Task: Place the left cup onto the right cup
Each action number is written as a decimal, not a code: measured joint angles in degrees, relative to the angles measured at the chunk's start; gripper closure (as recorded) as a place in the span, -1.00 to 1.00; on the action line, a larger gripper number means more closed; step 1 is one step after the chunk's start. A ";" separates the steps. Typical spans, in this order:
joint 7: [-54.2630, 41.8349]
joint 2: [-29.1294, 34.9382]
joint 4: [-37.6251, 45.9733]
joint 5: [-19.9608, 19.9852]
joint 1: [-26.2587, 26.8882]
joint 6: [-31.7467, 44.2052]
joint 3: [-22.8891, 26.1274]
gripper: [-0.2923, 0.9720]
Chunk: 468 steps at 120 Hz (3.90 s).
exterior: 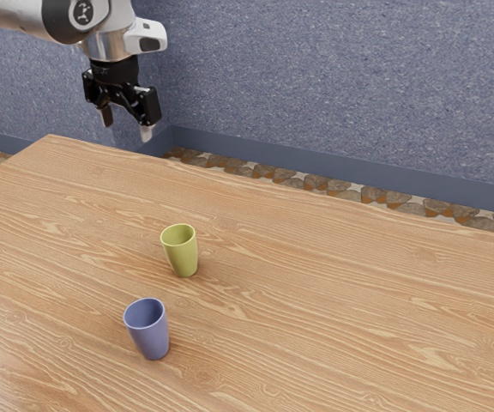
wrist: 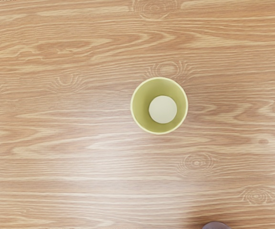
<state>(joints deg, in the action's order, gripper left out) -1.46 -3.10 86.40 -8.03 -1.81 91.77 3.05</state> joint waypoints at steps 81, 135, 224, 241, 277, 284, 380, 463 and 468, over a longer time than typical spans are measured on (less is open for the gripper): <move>0.81 1.30 9.12 1.55 0.72 8.32 1.32 -0.54; 5.37 1.35 12.98 1.87 0.65 11.03 3.78 -0.54; 8.45 1.51 17.14 1.72 -0.38 15.44 2.22 -0.54; 8.87 1.78 18.49 1.77 0.07 16.19 2.22 -0.54; 9.47 1.45 19.52 1.79 1.27 17.78 2.18 -0.54; 9.53 1.07 19.53 1.79 1.40 18.15 2.11 -0.54; 6.53 -5.05 17.51 1.66 0.22 24.55 -0.06 -0.54; 7.75 -4.94 18.94 1.97 0.27 25.28 0.17 -0.54; 7.79 -5.03 18.74 1.99 0.10 25.39 0.02 -0.54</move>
<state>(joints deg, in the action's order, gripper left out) 6.33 -8.13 105.15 -6.03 -1.71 117.16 3.06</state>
